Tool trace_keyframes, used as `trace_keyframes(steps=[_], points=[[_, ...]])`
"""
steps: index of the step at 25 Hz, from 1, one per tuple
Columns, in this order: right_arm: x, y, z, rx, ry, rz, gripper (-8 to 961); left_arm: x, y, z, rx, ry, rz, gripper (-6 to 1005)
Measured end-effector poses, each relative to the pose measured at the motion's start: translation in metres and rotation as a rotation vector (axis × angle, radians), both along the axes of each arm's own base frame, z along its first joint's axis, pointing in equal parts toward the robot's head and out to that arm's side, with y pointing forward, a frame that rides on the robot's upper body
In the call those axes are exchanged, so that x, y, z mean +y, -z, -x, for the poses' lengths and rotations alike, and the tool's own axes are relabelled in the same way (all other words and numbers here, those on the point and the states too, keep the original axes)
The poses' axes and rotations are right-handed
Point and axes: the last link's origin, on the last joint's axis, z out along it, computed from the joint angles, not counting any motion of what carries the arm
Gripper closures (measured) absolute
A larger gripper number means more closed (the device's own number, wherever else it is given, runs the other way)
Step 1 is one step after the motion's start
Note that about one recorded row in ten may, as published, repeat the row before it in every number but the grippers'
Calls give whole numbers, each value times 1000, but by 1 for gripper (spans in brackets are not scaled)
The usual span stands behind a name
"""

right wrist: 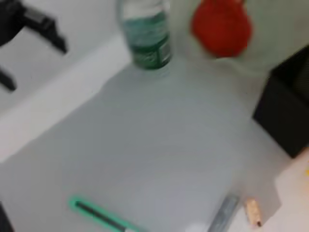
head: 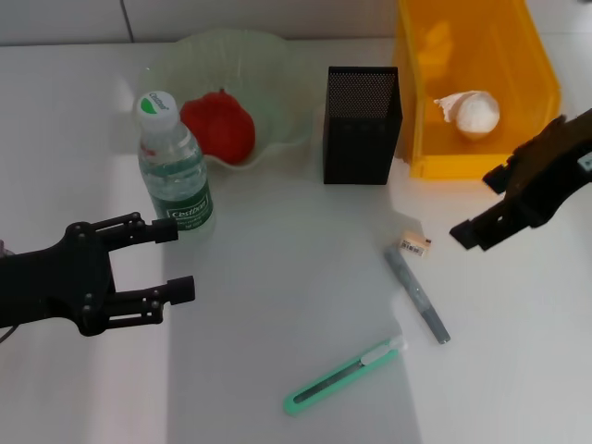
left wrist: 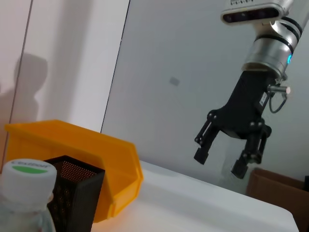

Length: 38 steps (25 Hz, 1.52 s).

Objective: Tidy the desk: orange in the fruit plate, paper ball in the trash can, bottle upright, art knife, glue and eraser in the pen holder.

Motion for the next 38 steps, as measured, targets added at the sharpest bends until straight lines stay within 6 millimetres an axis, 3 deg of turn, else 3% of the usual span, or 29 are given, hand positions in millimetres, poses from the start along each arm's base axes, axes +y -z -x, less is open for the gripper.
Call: trace_keyframes(steps=[7,15,24,38], points=[[-2,21,-6,-37,-195,213,186,0,-1,-2,0,15,13,193],[13,49,-4,-4,-371,455,188,-1,-2,0,-13,-5,8,194],[12,71,-5,-45,-465,594,191,-3,-5,-1,-28,-3,10,194],[14,126,-29,-140,-600,710,195,-5,-6,-2,-60,-14,-3,195]])
